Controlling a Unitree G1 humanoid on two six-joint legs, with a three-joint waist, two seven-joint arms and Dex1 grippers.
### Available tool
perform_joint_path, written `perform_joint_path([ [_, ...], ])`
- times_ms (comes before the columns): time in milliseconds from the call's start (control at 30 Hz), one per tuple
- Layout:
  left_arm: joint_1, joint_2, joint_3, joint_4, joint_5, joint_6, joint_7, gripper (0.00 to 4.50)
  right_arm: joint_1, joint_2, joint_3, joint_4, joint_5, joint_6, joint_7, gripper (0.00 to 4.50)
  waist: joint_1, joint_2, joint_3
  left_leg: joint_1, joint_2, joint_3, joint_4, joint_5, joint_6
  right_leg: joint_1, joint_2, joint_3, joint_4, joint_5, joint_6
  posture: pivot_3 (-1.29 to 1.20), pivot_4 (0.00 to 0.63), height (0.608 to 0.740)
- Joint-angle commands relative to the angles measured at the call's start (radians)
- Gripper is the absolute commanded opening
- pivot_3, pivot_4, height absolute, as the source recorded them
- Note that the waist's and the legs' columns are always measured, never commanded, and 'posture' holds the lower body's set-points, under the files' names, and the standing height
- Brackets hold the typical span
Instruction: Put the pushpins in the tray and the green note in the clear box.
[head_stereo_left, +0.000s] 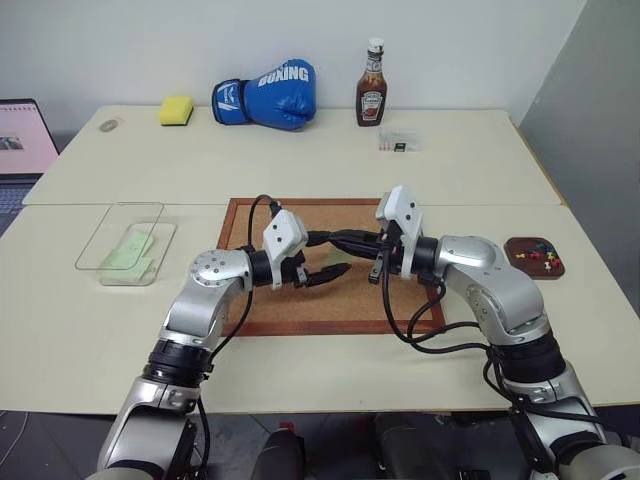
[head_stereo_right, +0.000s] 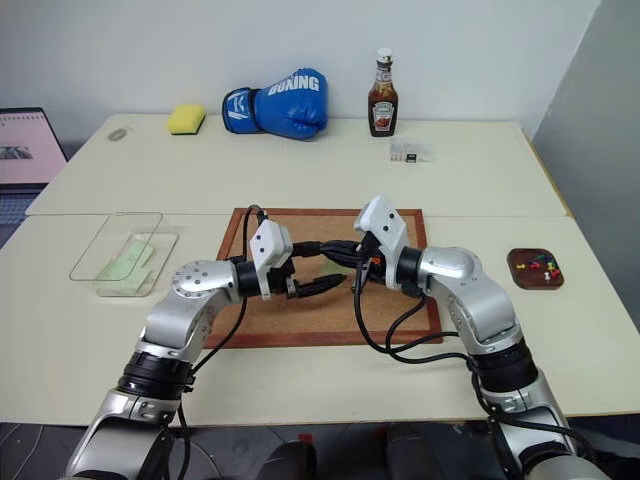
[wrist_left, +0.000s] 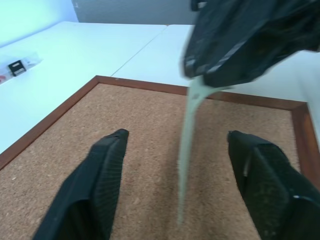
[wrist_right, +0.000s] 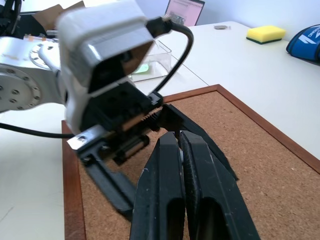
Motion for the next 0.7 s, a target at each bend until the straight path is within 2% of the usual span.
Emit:
perform_joint_path([
  [33, -0.025, -0.004, 0.008, -0.015, -0.011, -0.02, -0.011, 2.32, -0.017, 0.007, -0.001, -0.046, 0.019, 0.002, -0.01, 0.0, 0.0, 0.0, 0.0, 0.0, 0.0, 0.0, 0.001, 0.0, 0.0, 0.0, 0.0, 0.0, 0.001, 0.0, 0.0, 0.0, 0.15, 0.74],
  [300, -0.021, 0.005, 0.001, -0.025, 0.01, -0.041, -0.019, 0.55, -0.022, -0.003, -0.01, -0.017, 0.014, -0.013, -0.016, 0.0, -0.001, 0.0, 0.0, 0.0, 0.0, 0.0, 0.008, 0.0, 0.0, 0.0, 0.0, 0.0, 0.006, 0.0, 0.0, 0.0, 0.15, 0.74],
  [400, -0.012, 0.009, -0.004, -0.034, 0.018, -0.054, -0.023, 0.04, -0.032, -0.006, -0.024, 0.001, 0.017, -0.017, -0.019, 0.0, -0.001, 0.0, 0.0, 0.0, 0.0, 0.0, 0.01, 0.0, 0.0, 0.001, 0.001, 0.0, 0.006, 0.0, 0.0, 0.0, 0.15, 0.74],
  [700, -0.01, 0.047, -0.022, 0.023, 0.103, -0.185, -0.017, 0.04, -0.07, -0.027, -0.059, 0.035, 0.026, -0.022, -0.019, 0.0, -0.001, 0.0, 0.0, -0.001, 0.0, 0.0, 0.01, 0.0, 0.0, 0.001, 0.001, 0.0, 0.007, 0.0, 0.001, 0.0, 0.15, 0.74],
])
